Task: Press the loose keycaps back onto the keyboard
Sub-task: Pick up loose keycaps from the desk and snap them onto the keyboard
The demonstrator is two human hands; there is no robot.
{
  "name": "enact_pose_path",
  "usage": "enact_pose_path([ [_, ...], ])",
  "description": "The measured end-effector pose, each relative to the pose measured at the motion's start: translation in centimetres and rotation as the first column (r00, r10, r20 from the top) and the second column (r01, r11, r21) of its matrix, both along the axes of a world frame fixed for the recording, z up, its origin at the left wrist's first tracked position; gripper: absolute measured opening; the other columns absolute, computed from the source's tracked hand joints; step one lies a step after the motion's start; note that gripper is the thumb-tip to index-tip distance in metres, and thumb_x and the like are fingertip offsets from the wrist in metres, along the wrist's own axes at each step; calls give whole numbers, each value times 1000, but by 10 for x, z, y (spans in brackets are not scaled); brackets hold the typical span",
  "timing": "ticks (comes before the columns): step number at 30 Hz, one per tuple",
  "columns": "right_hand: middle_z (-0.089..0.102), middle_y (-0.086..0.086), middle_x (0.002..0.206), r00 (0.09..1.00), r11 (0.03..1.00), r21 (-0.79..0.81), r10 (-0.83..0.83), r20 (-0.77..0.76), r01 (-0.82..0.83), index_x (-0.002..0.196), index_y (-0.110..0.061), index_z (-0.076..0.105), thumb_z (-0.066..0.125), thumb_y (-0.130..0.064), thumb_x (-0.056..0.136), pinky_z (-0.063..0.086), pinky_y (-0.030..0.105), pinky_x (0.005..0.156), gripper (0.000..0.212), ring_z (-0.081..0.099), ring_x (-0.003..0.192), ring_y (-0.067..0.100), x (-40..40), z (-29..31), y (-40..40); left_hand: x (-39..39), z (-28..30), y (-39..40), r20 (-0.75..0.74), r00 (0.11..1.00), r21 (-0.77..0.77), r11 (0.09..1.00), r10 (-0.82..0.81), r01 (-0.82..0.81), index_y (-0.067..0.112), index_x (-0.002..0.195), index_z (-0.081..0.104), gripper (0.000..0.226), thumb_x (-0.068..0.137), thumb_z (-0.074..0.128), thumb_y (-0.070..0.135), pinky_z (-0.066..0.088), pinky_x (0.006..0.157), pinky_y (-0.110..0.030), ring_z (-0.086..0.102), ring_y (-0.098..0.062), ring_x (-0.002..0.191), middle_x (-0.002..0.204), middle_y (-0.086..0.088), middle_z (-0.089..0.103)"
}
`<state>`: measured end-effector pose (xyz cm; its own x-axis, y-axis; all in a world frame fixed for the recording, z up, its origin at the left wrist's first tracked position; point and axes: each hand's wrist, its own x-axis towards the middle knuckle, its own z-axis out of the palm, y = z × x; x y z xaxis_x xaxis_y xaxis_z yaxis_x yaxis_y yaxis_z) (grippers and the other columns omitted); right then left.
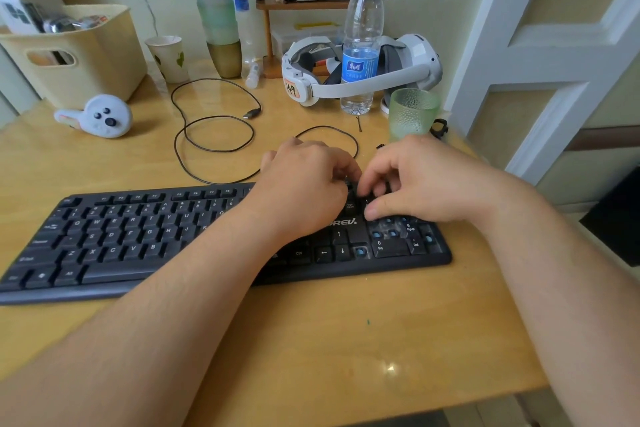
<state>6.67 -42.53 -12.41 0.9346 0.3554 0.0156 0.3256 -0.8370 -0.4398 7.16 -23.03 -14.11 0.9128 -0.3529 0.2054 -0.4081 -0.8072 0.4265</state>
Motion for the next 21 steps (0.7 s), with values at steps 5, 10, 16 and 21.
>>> enact_pose_path([
  [5, 68, -18, 80, 993, 951, -295, 109, 48, -90, 84, -38, 74, 89, -44, 74, 53, 30, 74, 19, 61, 78, 0, 3, 20, 14, 0, -1, 1, -7, 1000, 32, 999, -23, 24, 44, 109, 68, 39, 87, 50, 17, 35, 98, -43, 44, -24, 118, 113, 13, 65],
  [10, 66, -11, 96, 929, 723, -658, 357, 95, -210, 102, -34, 73, 64, -51, 93, 56, 38, 78, 21, 61, 95, 15, 0, 27, 24, -2, 1, 1, -10, 1000, 27, 999, -23, 23, 43, 100, 68, 34, 87, 51, 17, 31, 91, -41, 44, -25, 118, 106, 10, 63],
  [16, 60, -5, 110, 904, 689, -706, 391, 173, -164, 117, -25, 70, 44, -45, 99, 55, 42, 80, 38, 59, 106, 20, -13, 11, 19, -1, 1, 3, -49, 999, -3, 1000, -11, 11, 45, 95, 67, 35, 86, 50, 16, 34, 97, -43, 44, -27, 121, 110, 9, 70],
  [21, 59, -16, 106, 935, 881, -448, 276, 222, -153, 114, -27, 75, 66, -37, 96, 50, 33, 85, 22, 53, 100, 8, -14, 4, 7, 1, 0, 3, -45, 999, -2, 1000, -25, 25, 44, 102, 70, 37, 87, 50, 18, 31, 93, -42, 44, -27, 122, 112, 10, 70],
])
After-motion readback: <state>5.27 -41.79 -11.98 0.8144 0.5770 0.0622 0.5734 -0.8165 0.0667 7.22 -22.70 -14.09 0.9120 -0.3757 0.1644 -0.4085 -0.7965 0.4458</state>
